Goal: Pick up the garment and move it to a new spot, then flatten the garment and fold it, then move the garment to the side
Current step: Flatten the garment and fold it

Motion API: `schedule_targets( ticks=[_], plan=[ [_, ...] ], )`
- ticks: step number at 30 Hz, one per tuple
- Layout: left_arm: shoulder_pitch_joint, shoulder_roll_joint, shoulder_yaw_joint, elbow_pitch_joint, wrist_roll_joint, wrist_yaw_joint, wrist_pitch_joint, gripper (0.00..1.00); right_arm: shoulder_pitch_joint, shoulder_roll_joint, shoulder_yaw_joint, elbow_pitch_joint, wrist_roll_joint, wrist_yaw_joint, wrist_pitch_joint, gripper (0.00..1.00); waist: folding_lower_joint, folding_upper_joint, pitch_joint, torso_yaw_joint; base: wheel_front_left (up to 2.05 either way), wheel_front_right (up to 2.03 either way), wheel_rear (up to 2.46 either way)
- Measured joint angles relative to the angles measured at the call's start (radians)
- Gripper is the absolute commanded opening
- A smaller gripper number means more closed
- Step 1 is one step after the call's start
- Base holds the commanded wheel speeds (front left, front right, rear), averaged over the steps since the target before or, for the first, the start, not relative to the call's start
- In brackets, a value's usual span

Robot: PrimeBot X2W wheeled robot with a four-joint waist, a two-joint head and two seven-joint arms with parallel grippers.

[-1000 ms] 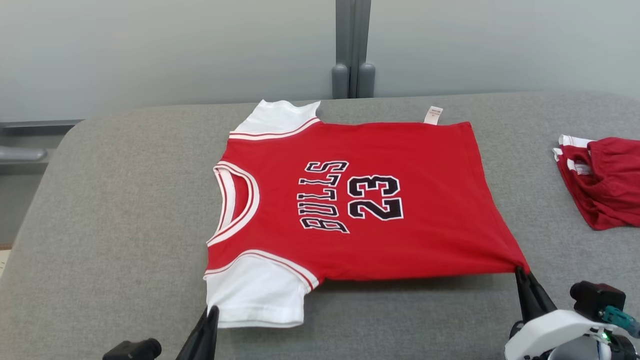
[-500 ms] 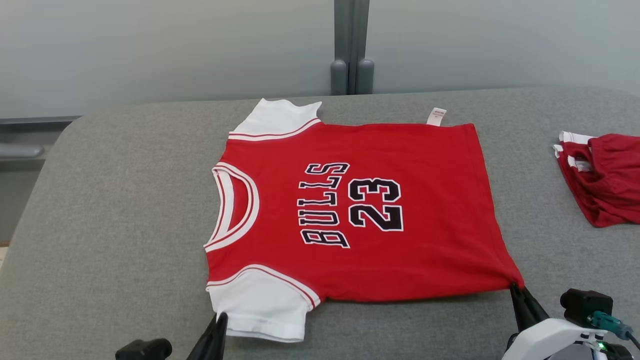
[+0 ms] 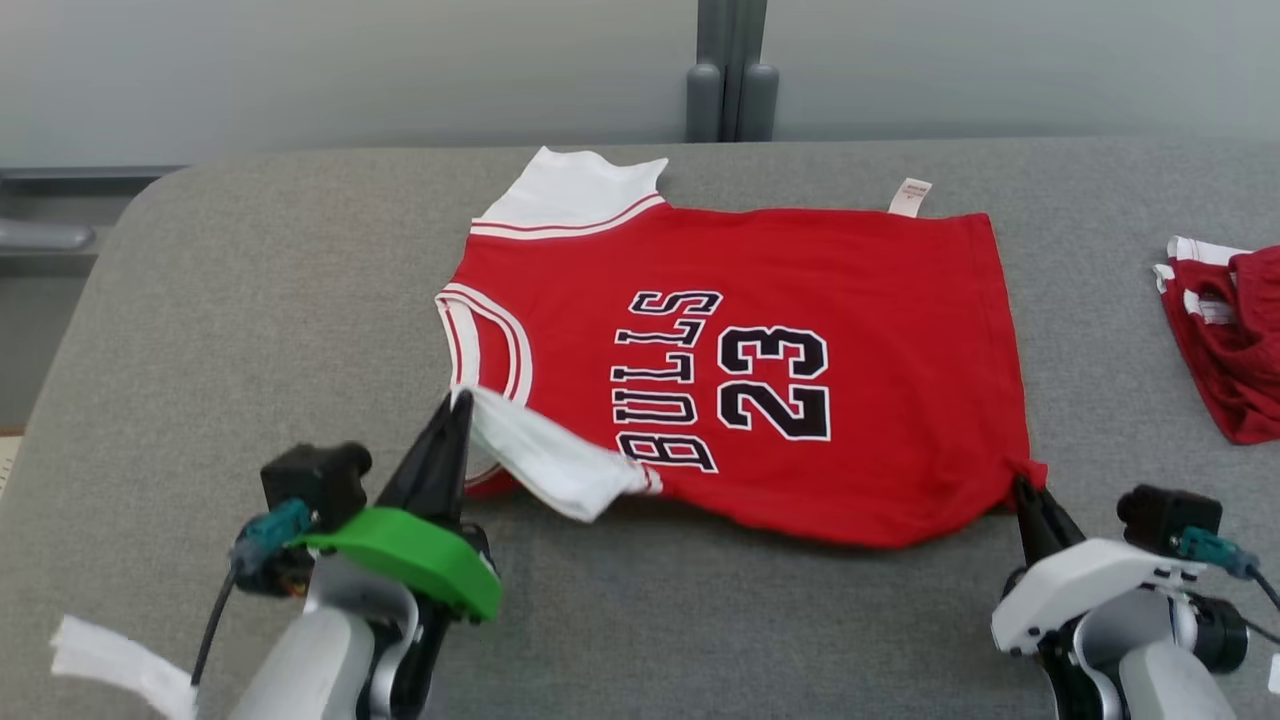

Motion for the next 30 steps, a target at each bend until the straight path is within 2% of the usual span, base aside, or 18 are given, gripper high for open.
schedule_targets(
  ticks=[6, 11, 18, 23, 25, 26, 27, 28, 29, 30],
  plan=[
    [-0.211, -0.027, -0.03, 0.198, 0.046, -0.035, 0.001, 0.0, -0.131, 0.0, -0.007, 0.041, -0.065, 0.0, 0.046, 0.0, 0.0, 0.0, 0.059, -0.008, 0.0, 0.0, 0.0],
    [-0.354, -0.035, -0.042, 0.331, 0.07, -0.045, 0.033, 0.0, -0.223, 0.0, -0.01, 0.054, -0.117, 0.0, 0.096, 0.0, 0.0, 0.0, 0.108, -0.022, 0.0, 0.0, 0.0],
    [-0.462, -0.033, -0.063, 0.469, 0.065, -0.072, 0.147, 0.0, -0.304, 0.0, 0.004, 0.062, -0.174, 0.0, 0.225, 0.0, 0.0001, 0.0, 0.143, -0.042, 0.0, 0.0, 0.0],
    [-0.523, -0.029, -0.07, 0.533, 0.056, -0.085, 0.184, 0.0, -0.341, 0.0, 0.013, 0.052, -0.192, 0.0, 0.29, 0.0, 0.0001, 0.0, 0.147, -0.045, 0.0, 0.0, 0.0],
    [-0.545, -0.027, -0.072, 0.558, 0.055, -0.091, 0.188, 0.0, -0.352, -0.001, 0.016, 0.057, -0.192, 0.0, 0.31, 0.33, 0.0001, 0.0, 0.148, -0.046, 0.0, 0.0, 0.0],
    [-0.553, -0.029, -0.071, 0.566, 0.051, -0.095, 0.188, 0.0, -0.358, -0.002, 0.017, 0.059, -0.192, 0.0, 0.318, 0.42, 0.0001, 0.0, 0.149, -0.047, 0.0, 0.0, 0.0],
    [-0.565, -0.031, -0.071, 0.578, 0.046, -0.097, 0.187, 0.0, -0.364, -0.005, 0.017, 0.062, -0.192, 0.0, 0.326, 0.47, 0.0001, 0.0, 0.15, -0.048, 0.0, 0.0, 0.0],
    [-0.575, -0.033, -0.075, 0.589, 0.046, -0.099, 0.187, 0.0, -0.369, -0.005, 0.016, 0.066, -0.192, 0.0, 0.328, 0.76, 0.0001, 0.0, 0.151, -0.049, 0.0, 0.0, 0.0],
    [-0.583, -0.035, -0.076, 0.598, 0.046, -0.1, 0.187, 0.0, -0.374, -0.005, 0.015, 0.071, -0.192, 0.0, 0.337, 1.0, 0.0001, 0.0, 0.151, -0.05, 0.0, 0.0, 0.0],
    [-0.592, -0.037, -0.076, 0.613, 0.045, -0.101, 0.187, 0.0, -0.378, -0.005, 0.012, 0.077, -0.192, 0.0, 0.345, 1.0, 0.0001, 0.0, 0.152, -0.051, 0.0, 0.0, 0.0]
  ],
)
